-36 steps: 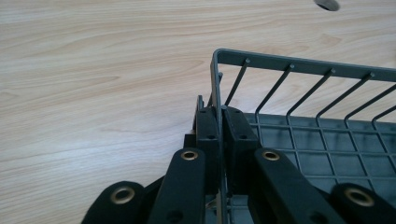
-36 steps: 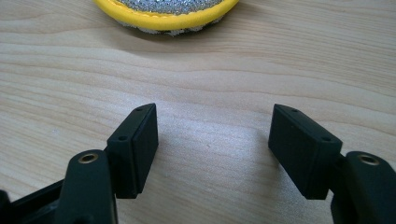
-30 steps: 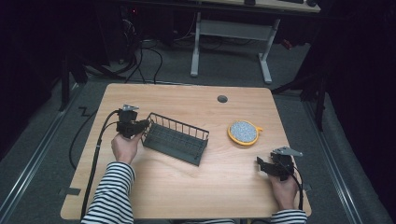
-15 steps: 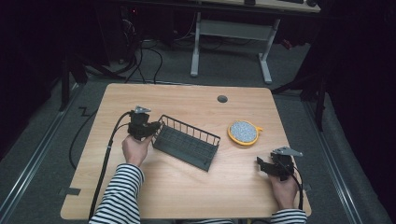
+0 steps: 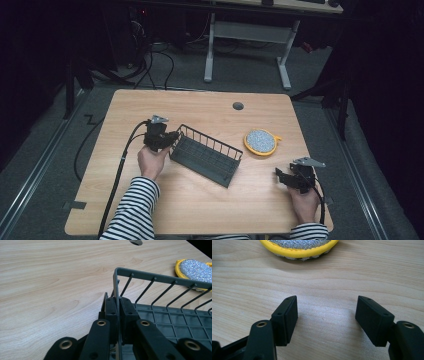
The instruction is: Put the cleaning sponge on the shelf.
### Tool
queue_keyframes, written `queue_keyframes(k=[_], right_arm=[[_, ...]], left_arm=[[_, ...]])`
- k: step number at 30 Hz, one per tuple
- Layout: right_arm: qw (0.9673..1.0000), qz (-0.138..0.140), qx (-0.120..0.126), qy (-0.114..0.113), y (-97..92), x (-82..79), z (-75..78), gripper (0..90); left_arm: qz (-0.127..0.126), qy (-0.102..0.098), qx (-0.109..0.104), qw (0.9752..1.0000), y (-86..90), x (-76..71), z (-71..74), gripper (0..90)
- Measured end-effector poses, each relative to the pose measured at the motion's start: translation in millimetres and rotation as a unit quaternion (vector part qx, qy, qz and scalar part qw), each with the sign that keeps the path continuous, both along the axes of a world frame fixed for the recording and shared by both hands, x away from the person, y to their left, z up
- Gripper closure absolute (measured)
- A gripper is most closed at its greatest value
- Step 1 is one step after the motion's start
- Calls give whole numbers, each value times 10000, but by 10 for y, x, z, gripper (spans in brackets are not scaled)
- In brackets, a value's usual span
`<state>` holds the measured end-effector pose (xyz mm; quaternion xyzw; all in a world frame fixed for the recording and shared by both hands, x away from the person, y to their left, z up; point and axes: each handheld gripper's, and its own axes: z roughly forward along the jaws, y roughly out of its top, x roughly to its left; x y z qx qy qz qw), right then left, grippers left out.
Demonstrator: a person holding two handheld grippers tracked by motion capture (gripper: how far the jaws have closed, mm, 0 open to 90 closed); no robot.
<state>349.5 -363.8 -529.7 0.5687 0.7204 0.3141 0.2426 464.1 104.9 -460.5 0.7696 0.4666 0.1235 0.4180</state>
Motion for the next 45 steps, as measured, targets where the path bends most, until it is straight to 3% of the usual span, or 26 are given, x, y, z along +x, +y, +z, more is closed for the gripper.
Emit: queue_keyframes(k=[6,8,9,10,16,21,29,35,38,45], right_arm=[[10000,-6,-41,8,10,-2,1,345],[10000,-2,-82,4,18,-1,-1,345],[10000,-3,-89,5,19,-2,-1,345],[10000,-3,-89,5,19,-2,-1,345],[9999,-2,-105,6,19,-1,0,346],[9999,4,-107,-3,18,-1,-1,346],[9999,4,-106,-1,18,0,-1,346],[9999,-17,-102,-1,18,-1,0,351],[9999,-25,-100,1,19,-1,1,353],[9999,-7,-114,-5,19,0,0,351]], left_arm=[[-29,-106,70,9999,-40,-34,-2,858],[-52,-163,-66,9998,-29,-46,-5,847],[-73,-211,-190,9996,-11,-53,0,786],[-67,-214,-288,9993,2,-59,14,786],[82,-428,-238,9988,91,-113,117,531],[200,-556,-146,9981,231,-186,147,446],[348,-615,-155,9974,488,-339,134,388],[543,-523,-109,9971,704,-479,30,373],[623,-428,50,9971,784,-559,-77,364],[852,-223,165,9960,873,-687,-336,365]])
